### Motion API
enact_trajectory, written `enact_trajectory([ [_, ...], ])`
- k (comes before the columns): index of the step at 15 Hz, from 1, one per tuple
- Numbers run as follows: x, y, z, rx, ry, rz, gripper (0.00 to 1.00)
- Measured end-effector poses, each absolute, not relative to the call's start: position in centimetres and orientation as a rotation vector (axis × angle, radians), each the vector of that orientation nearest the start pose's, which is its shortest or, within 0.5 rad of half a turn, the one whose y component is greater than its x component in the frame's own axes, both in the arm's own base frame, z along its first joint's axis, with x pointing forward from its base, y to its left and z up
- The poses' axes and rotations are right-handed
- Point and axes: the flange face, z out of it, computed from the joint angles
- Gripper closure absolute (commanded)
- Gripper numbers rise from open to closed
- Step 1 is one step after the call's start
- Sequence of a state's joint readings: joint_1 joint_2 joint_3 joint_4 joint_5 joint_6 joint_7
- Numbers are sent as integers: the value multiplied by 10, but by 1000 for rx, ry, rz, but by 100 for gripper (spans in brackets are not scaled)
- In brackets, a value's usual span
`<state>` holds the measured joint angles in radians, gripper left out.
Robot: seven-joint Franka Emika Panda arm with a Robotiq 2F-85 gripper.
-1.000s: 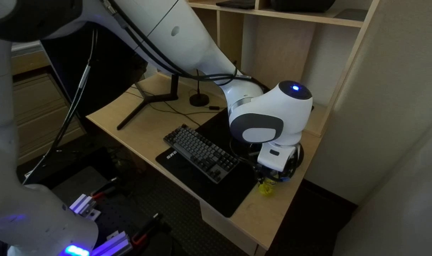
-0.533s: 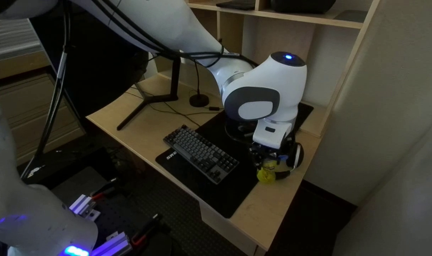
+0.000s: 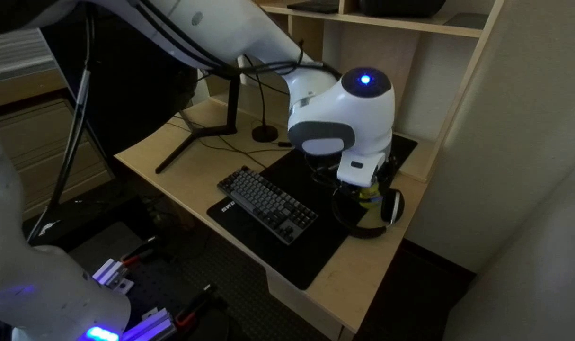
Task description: Move the soda can to the front of the mat, put the headphones on the back of the monitor, then switch on the desk lamp
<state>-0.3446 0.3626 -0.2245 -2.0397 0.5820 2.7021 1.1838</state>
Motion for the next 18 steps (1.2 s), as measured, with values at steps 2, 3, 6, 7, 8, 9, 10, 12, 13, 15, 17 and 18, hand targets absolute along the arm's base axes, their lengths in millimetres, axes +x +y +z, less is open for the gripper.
enact_trajectory([
  [2, 523, -332, 340, -1255, 2432, -332, 37],
  [3, 521, -328, 358, -1252, 2408, -345, 37],
  [6, 514, -328, 371, -1245, 2395, -352, 62],
  [7, 515, -327, 370, -1259, 2397, -351, 62],
  [8, 520, -323, 368, -1283, 2397, -339, 62],
  [9, 531, -314, 369, -1303, 2393, -315, 62],
  [10, 547, -303, 373, -1316, 2390, -281, 62],
  [12, 588, -274, 391, -1286, 2380, -232, 62],
  [13, 609, -261, 401, -1254, 2383, -222, 62],
  [15, 644, -243, 413, -1191, 2432, -217, 37],
  [17, 664, -240, 412, -1159, 2456, -215, 62],
  [18, 668, -243, 409, -1153, 2461, -220, 62],
])
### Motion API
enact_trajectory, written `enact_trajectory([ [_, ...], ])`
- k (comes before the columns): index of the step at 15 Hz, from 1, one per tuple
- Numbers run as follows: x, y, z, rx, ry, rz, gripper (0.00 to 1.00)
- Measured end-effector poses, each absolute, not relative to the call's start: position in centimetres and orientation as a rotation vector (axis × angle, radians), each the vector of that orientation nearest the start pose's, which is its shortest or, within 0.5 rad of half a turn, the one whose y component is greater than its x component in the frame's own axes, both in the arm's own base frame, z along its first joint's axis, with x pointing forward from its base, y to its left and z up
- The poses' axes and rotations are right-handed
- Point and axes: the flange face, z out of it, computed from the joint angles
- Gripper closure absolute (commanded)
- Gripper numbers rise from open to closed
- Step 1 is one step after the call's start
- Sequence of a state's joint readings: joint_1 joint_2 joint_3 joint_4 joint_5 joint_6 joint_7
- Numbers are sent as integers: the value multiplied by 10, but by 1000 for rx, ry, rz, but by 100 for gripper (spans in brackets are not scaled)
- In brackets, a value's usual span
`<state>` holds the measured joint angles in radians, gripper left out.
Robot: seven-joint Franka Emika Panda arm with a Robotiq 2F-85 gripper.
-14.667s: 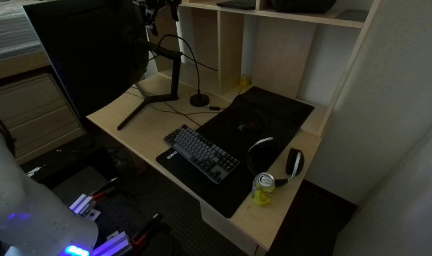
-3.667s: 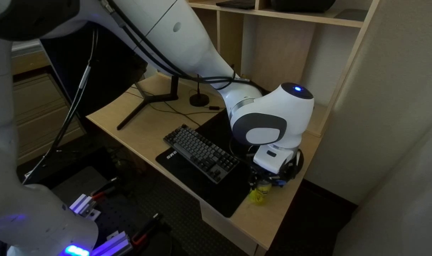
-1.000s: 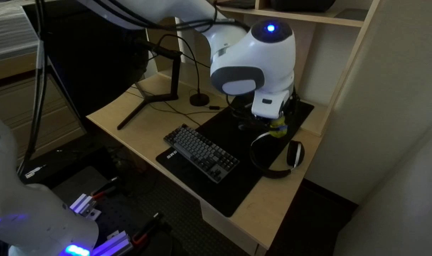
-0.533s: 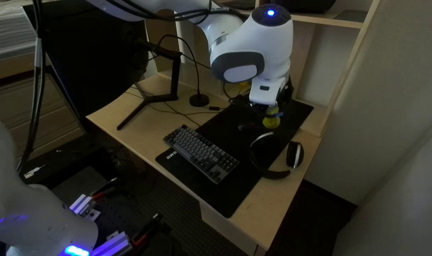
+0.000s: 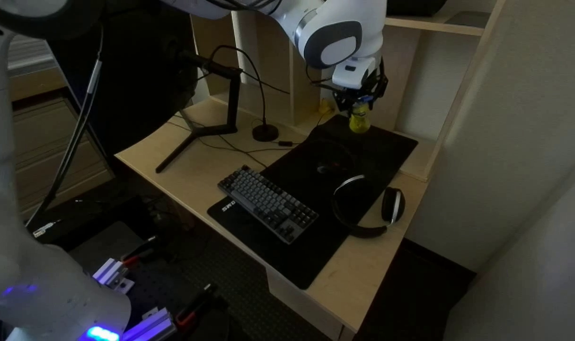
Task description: Move the soda can to the front of the mat, put the headphones on the back of the monitor, then switch on the desk lamp
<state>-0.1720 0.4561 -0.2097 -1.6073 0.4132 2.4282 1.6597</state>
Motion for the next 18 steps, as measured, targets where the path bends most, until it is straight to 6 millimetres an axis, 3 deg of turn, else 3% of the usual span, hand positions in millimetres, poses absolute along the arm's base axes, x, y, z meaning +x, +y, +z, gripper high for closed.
enact_trajectory([
  [3, 667, -250, 395, -1160, 2507, -239, 62],
  [5, 672, -257, 367, -1127, 2575, -233, 62],
  [9, 704, -269, 322, -996, 2665, -162, 62],
  [10, 711, -272, 320, -952, 2682, -129, 37],
  [12, 722, -280, 321, -880, 2713, -90, 37],
  [13, 724, -283, 323, -866, 2716, -87, 62],
  [18, 728, -283, 316, -848, 2747, -104, 62],
])
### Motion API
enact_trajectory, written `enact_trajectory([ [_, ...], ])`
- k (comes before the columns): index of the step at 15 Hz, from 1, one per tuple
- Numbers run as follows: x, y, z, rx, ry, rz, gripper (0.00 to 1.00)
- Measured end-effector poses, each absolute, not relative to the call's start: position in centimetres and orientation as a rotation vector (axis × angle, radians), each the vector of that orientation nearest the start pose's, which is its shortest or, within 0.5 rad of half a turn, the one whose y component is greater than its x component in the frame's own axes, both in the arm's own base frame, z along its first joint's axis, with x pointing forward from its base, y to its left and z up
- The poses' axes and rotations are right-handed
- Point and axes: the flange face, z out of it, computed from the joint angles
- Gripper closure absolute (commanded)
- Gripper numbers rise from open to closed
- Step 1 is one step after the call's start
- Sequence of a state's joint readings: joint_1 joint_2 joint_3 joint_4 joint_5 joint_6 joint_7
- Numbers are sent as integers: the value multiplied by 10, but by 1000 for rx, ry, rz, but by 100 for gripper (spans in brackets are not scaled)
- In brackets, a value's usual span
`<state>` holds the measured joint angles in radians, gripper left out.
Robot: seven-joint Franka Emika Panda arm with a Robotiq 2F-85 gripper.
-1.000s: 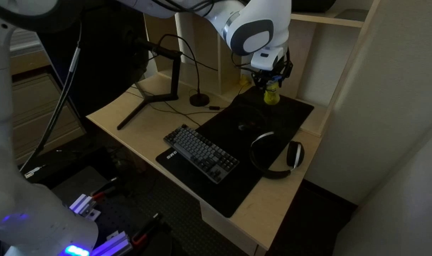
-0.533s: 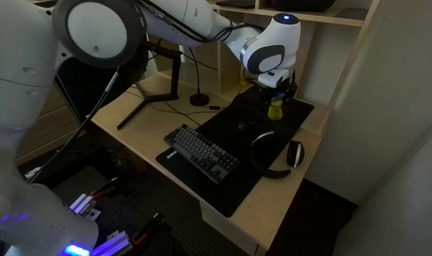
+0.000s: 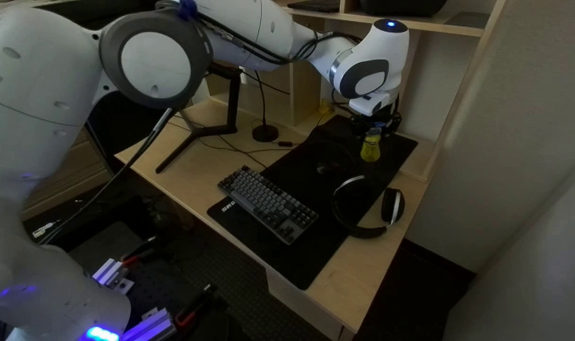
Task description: Move the soda can to the front of the mat, put the headphones on the back of the monitor, then switch on the desk lamp
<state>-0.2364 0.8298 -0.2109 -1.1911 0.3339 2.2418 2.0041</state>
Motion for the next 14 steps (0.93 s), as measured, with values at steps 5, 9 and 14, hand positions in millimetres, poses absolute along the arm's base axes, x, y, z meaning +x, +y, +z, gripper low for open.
enact_trajectory([
  [5, 761, -272, 303, -710, 2750, -140, 62],
  [9, 782, -267, 300, -633, 2737, -176, 37],
  [14, 784, -265, 294, -642, 2762, -178, 62],
])
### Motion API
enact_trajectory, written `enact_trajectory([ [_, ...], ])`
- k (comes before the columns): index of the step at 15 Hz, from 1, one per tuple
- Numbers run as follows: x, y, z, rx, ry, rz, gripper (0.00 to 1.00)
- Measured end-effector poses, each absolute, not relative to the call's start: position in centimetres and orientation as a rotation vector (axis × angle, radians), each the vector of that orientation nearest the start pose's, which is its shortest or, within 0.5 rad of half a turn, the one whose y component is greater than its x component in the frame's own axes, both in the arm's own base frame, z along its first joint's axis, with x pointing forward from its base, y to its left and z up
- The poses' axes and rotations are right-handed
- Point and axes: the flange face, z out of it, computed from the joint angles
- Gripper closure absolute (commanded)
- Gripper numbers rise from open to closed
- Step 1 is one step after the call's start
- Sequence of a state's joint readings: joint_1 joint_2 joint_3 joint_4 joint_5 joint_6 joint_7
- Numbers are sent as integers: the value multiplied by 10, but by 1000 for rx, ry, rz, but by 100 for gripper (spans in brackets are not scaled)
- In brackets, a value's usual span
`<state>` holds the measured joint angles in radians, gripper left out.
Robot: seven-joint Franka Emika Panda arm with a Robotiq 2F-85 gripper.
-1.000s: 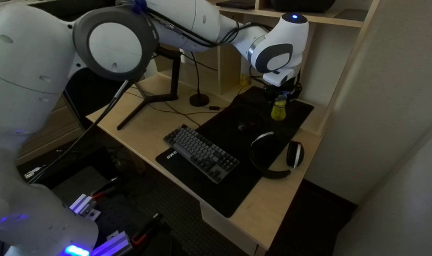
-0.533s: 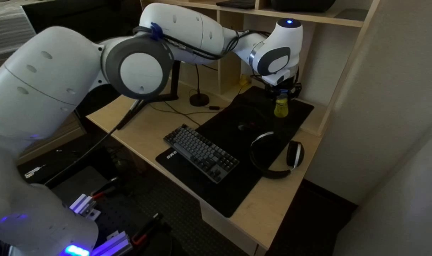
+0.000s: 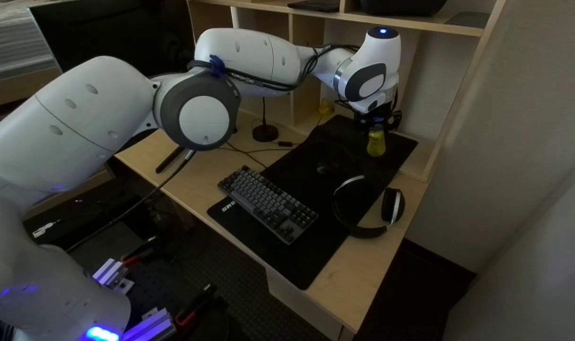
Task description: Move the soda can to the front of the mat, put the headphones on the back of the monitor, then switch on the desk lamp
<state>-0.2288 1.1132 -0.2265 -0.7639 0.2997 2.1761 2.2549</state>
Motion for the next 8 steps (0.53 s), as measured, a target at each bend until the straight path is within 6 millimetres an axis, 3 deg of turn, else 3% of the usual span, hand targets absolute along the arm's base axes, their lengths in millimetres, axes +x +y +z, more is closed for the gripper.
enact_trajectory([
  [4, 787, -256, 278, -604, 2797, -121, 62],
  [8, 796, -240, 280, -527, 2788, -91, 62],
])
